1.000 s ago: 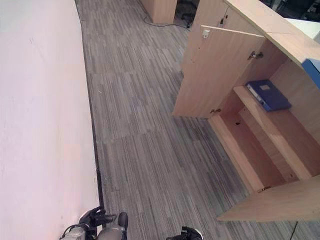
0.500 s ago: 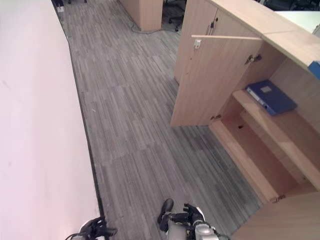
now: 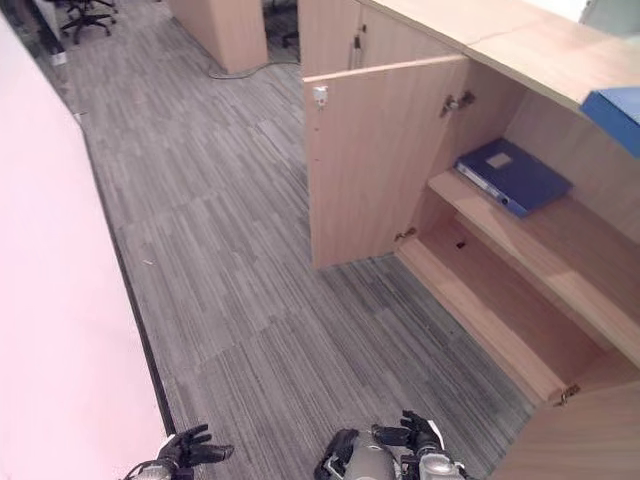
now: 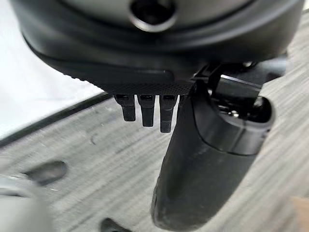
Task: Put the empty folder in the office cabinet
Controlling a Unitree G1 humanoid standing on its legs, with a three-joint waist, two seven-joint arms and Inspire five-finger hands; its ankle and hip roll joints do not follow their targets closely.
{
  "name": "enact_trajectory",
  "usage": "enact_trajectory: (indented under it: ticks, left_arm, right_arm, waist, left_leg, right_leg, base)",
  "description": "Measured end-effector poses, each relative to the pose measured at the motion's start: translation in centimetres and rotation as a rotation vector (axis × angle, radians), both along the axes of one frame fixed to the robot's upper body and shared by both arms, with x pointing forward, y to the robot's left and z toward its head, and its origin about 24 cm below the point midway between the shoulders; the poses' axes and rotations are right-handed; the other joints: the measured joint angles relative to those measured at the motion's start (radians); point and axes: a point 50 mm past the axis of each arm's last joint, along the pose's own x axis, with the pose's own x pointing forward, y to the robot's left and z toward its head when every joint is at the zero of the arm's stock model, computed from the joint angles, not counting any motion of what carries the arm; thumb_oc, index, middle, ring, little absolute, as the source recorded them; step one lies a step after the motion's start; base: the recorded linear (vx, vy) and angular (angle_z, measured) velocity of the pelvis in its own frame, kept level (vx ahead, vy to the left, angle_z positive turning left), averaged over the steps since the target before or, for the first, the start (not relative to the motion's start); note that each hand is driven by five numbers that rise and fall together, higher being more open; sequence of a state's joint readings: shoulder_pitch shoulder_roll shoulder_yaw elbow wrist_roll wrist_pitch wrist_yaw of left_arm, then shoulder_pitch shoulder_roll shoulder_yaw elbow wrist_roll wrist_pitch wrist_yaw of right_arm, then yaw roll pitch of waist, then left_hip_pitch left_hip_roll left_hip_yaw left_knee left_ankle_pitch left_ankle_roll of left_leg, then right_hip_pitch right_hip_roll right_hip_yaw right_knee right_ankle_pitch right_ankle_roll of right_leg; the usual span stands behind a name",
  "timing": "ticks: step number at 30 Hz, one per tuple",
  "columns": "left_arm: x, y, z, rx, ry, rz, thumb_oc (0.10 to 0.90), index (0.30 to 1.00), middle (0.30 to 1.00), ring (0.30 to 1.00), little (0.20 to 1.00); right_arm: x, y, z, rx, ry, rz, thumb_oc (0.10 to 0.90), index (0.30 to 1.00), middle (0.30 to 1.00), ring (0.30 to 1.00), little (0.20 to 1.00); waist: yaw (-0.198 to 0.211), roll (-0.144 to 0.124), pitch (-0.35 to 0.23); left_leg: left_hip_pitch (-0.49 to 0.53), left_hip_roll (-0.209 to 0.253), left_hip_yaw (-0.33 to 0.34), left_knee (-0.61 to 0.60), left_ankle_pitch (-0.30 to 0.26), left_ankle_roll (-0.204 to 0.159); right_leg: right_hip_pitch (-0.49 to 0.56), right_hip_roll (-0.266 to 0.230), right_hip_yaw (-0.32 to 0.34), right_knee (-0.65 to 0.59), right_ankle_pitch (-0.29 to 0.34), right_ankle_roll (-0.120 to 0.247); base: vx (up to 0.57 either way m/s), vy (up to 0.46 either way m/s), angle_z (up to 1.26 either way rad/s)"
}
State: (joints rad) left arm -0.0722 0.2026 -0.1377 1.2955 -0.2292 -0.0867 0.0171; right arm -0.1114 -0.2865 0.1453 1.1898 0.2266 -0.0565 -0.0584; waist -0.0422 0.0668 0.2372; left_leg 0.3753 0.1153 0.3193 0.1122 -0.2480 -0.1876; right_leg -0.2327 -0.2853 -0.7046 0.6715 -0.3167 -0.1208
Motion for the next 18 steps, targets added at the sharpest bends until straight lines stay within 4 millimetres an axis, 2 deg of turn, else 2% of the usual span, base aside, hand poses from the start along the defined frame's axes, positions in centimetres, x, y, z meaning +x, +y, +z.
enact_trajectory:
  ticks: [1,2,3,4,5,6,7,8,9,10,11,12,13,14,15,16,17,18]
  left_arm:
    - [-0.3,-0.3,-0.1,-0.007,0.007,-0.003,0.800,0.900,0.900,0.900,0.900]
    - [-0.7,-0.8,-0.3,-0.021,0.016,-0.006,0.800,0.900,0.900,0.900,0.900]
    - [-0.5,-1.1,-0.3,-0.027,0.013,-0.009,0.800,0.900,0.900,0.900,0.900]
    - [-0.2,-1.5,-0.3,-0.034,0.005,-0.026,0.800,0.900,0.900,0.900,0.900]
    - [-0.2,-1.9,-0.3,-0.044,-0.001,-0.035,0.800,0.900,0.900,0.900,0.900]
    - [0.7,-2.5,-0.2,-0.053,-0.022,-0.052,0.800,0.900,0.900,0.900,0.900]
    - [1.1,-2.8,-0.1,-0.048,-0.033,-0.072,0.800,0.900,0.900,0.900,0.900]
    - [1.6,-2.8,0.1,-0.044,-0.051,-0.077,0.800,0.900,0.900,0.900,0.900]
    - [1.0,-2.8,-0.1,-0.042,-0.036,-0.072,0.800,0.900,0.900,0.900,0.900]
    - [1.4,-2.7,0.0,-0.049,-0.014,-0.080,0.800,0.900,0.900,0.900,0.900]
    - [1.6,-2.8,0.0,-0.048,-0.006,-0.096,0.800,0.900,0.900,0.900,0.900]
    - [1.3,-2.6,-0.1,-0.049,-0.004,-0.082,0.800,0.900,0.900,0.900,0.900]
    - [2.3,-2.0,0.4,-0.039,-0.060,-0.087,0.800,0.900,0.900,0.900,0.900]
    - [2.6,-1.8,0.6,-0.040,-0.085,-0.080,0.800,0.900,0.900,0.900,0.900]
    - [3.1,-1.3,1.0,0.012,-0.126,-0.126,0.800,0.900,0.900,0.900,0.900]
    - [3.5,-1.0,1.2,0.034,-0.143,-0.153,0.800,0.900,0.900,0.900,0.900]
    - [4.3,-1.1,1.6,0.062,-0.142,-0.198,0.800,0.900,0.900,0.900,0.900]
    - [4.7,-1.1,1.8,0.069,-0.163,-0.207,0.800,0.900,0.900,0.900,0.900]
  right_arm:
    - [0.0,0.0,0.0,0.000,0.000,0.000,0.800,0.900,0.900,0.900,0.900]
    - [-0.1,0.1,-0.1,-0.004,0.009,0.016,0.800,0.900,0.900,0.900,0.900]
    - [-0.4,0.1,-0.2,-0.012,0.022,0.033,0.800,0.900,0.900,0.900,0.900]
    - [-0.8,0.0,-0.3,-0.015,0.033,0.039,0.800,0.900,0.900,0.900,0.900]
    - [-1.1,-0.1,-0.3,-0.020,0.040,0.043,0.800,0.900,0.900,0.900,0.900]
    - [-1.1,-0.3,-0.3,-0.031,0.045,0.053,0.800,0.900,0.900,0.900,0.900]
    - [-1.1,-0.4,-0.2,-0.030,0.040,0.041,0.800,0.900,0.900,0.900,0.900]
    - [-0.8,-0.2,-0.2,-0.025,0.037,0.051,0.800,0.900,0.900,0.900,0.900]
    - [-0.4,0.3,-0.2,-0.018,0.034,0.077,0.800,0.900,0.900,0.900,0.900]
    - [-0.6,0.9,-0.4,-0.014,0.047,0.113,0.800,0.900,0.900,0.900,0.900]
    - [-0.7,0.9,-0.6,-0.020,0.074,0.123,0.800,0.900,0.900,0.900,0.900]
    - [-1.0,0.6,-0.6,-0.031,0.085,0.125,0.800,0.900,0.900,0.900,0.900]
    - [-0.5,0.8,-0.4,-0.031,0.068,0.122,0.800,0.900,0.900,0.900,0.900]
    - [-0.7,1.0,-0.6,-0.024,0.075,0.116,0.800,0.900,0.900,0.900,0.900]
    - [-1.5,1.4,-1.0,-0.011,0.097,0.112,0.800,0.900,0.900,0.900,0.900]
    - [-2.0,1.5,-1.2,-0.010,0.110,0.112,0.800,0.900,0.900,0.900,0.900]
    - [-1.9,1.6,-1.1,-0.034,0.107,0.164,0.800,0.900,0.900,0.900,0.900]
    - [-1.5,1.9,-1.0,-0.028,0.094,0.184,0.800,0.900,0.900,0.900,0.900]
  waist:
    - [-0.010,0.007,-0.004]
    - [-0.011,0.014,-0.008]
    - [-0.012,0.016,-0.009]
    - [-0.014,0.021,-0.011]
    - [-0.013,0.028,-0.020]
    - [-0.019,0.049,-0.035]
    - [-0.032,0.044,-0.034]
    - [-0.030,0.043,-0.035]
    - [-0.015,0.037,-0.033]
    - [-0.053,-0.004,-0.034]
    - [-0.057,-0.011,-0.046]
    - [-0.051,-0.022,-0.046]
    - [-0.051,-0.041,-0.038]
    - [-0.037,-0.062,-0.035]
    - [-0.017,-0.102,-0.037]
    - [-0.006,-0.110,-0.035]
    - [0.001,-0.113,-0.038]
    - [0.027,-0.105,-0.033]
  left_leg:
    - [-0.007,0.006,-0.008,0.024,0.010,-0.012]
    - [-0.025,0.016,-0.008,0.074,-0.002,-0.008]
    - [-0.025,0.024,-0.008,0.052,0.033,-0.007]
    - [-0.033,0.037,-0.018,0.057,0.104,-0.026]
    - [-0.033,0.044,-0.029,0.075,0.110,-0.025]
    - [-0.050,0.053,-0.034,0.087,0.147,-0.037]
    - [-0.088,0.066,-0.045,0.160,0.155,-0.051]
    - [-0.137,0.077,-0.052,0.248,0.166,-0.050]
    - [-0.188,0.096,-0.072,0.373,0.236,-0.052]
    - [-0.207,0.073,-0.111,0.418,0.310,-0.044]
    - [-0.195,0.054,-0.124,0.409,0.307,-0.032]
    - [-0.197,0.055,-0.125,0.421,0.284,-0.021]
    - [-0.227,0.033,-0.137,0.443,0.225,0.007]
    - [-0.251,0.023,-0.134,0.447,0.198,0.016]
    - [-0.319,0.016,-0.157,0.433,0.172,0.027]
    - [-0.359,0.028,-0.160,0.424,0.177,0.024]
    - [-0.436,0.015,-0.225,0.300,0.173,0.027]
    - [-0.439,0.002,-0.248,0.174,0.177,0.031]
  right_leg:
    - [0.009,0.004,0.001,-0.006,-0.002,-0.003]
    - [0.041,0.016,0.014,-0.037,0.003,-0.011]
    - [0.066,0.019,0.006,-0.057,0.005,-0.013]
    - [0.083,0.023,0.011,-0.062,0.014,-0.006]
    - [0.090,0.029,0.014,-0.072,0.029,-0.017]
    - [0.113,0.064,0.018,-0.132,0.033,-0.005]
    - [0.117,0.083,0.019,-0.171,0.044,0.011]
    - [0.124,0.109,0.046,-0.236,0.060,0.025]
    - [0.160,0.164,0.096,-0.347,0.125,0.004]
    - [0.213,0.187,0.168,-0.422,0.127,0.001]
    - [0.227,0.203,0.210,-0.457,0.135,-0.002]
    - [0.232,0.212,0.239,-0.476,0.167,0.003]
    - [0.273,0.231,0.330,-0.538,0.169,-0.017]
    - [0.294,0.229,0.351,-0.571,0.188,-0.023]
    - [0.338,0.223,0.372,-0.642,0.260,0.009]
    - [0.343,0.221,0.378,-0.645,0.268,0.022]
    - [0.366,0.226,0.438,-0.687,0.267,0.035]
    - [0.363,0.227,0.490,-0.702,0.269,0.036]
  base:
    - [0.25,-0.289,-0.08]
    - [0.18,-0.217,0.03]
    - [0.18,-0.218,0.12]
    - [0.11,-0.217,0.17]
    - [0.28,-0.365,0.21]
    - [0.37,-0.434,0.24]
    - [0.33,-0.301,0.15]
    - [0.36,-0.162,-0.67]
    - [0.42,-0.107,-1.03]
    - [0.65,-0.114,-1.26]
    - [0.45,-0.089,-0.91]
    - [0.52,-0.138,-1.17]
    - [0.21,-0.062,-1.17]
    - [0.48,0.062,-1.21]
    - [0.26,0.131,-1.06]
    - [0.51,0.251,-1.13]
    - [0.24,0.128,-1.17]
    - [0.35,0.149,-1.53]
